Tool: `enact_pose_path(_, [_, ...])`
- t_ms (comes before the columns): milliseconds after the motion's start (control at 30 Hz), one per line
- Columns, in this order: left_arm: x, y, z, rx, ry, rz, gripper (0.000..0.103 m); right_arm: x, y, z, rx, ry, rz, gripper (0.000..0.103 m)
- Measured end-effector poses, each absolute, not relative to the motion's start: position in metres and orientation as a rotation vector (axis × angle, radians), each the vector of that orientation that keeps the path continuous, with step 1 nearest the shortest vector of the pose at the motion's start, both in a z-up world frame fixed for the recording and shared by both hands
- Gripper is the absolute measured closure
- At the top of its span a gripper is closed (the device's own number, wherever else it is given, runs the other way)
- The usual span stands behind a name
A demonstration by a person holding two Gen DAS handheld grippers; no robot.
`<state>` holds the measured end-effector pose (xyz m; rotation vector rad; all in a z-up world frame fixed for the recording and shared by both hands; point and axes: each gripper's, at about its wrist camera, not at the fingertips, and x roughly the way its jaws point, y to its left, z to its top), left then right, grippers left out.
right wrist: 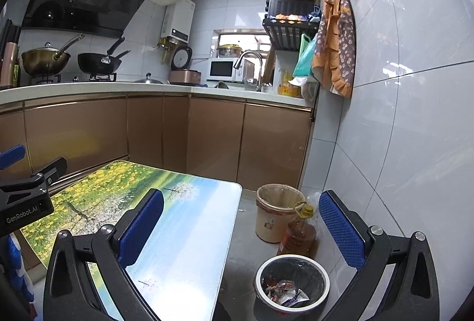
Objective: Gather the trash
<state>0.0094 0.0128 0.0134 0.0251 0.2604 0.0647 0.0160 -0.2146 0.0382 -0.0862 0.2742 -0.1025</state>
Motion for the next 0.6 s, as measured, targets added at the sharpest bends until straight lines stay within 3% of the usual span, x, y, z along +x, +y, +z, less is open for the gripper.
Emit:
enact_pose_path(333, [0.01, 0.017, 0.006, 0.002, 0.278, 0.082, 0.004, 0.014, -0.217, 0.038, -0.086, 0.244, -0.093, 0.0])
enact_pose_path(600, [0.02, 0.012, -0.005, 0.014, 0.32, 0.059, 0.004, 0.032, -0.222, 0.021, -0.071, 0.331, -0.096, 0.0])
